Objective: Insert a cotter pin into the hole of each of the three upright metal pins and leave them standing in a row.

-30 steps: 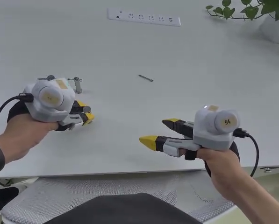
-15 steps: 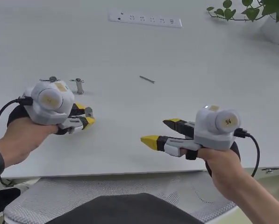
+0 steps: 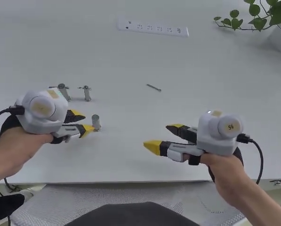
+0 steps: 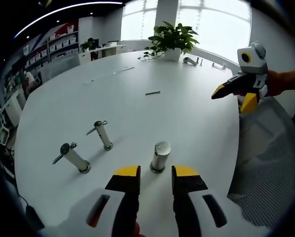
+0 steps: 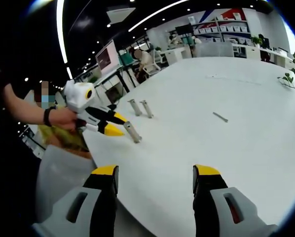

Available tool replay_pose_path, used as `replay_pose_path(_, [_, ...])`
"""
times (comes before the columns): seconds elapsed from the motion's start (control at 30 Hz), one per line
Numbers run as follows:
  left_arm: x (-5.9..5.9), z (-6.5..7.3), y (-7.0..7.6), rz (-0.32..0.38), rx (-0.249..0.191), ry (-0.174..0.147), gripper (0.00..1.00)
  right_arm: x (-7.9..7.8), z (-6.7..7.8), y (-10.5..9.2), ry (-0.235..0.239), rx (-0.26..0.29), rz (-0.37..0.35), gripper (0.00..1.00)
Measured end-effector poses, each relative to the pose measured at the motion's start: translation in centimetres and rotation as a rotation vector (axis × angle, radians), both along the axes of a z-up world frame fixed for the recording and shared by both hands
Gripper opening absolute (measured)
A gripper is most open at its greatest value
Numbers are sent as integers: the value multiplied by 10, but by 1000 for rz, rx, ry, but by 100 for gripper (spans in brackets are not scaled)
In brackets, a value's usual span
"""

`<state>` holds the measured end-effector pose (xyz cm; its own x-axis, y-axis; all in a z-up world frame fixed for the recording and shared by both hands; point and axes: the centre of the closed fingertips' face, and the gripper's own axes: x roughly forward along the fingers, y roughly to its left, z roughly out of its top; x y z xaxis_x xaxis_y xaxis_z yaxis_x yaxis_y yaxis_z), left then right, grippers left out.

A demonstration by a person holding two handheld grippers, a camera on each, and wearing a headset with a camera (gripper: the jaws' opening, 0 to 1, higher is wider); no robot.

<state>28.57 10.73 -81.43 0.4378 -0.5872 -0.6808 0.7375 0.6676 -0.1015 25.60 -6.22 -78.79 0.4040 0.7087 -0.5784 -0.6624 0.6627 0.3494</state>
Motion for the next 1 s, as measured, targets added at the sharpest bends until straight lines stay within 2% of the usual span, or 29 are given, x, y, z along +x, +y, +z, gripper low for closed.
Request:
replay_pose_path(0.2, [0,15,4,18,-23,-20,25,2,2,0,-2,-2,-3,63])
replay_pose_path(0.63, [12,57,14,91,-91,-83,30,7,0,1,4,0,-14,63])
replay_pose_path(1.0, [11,71,26,139,-124,-98,33,13,0,3,-1,0,-10,63])
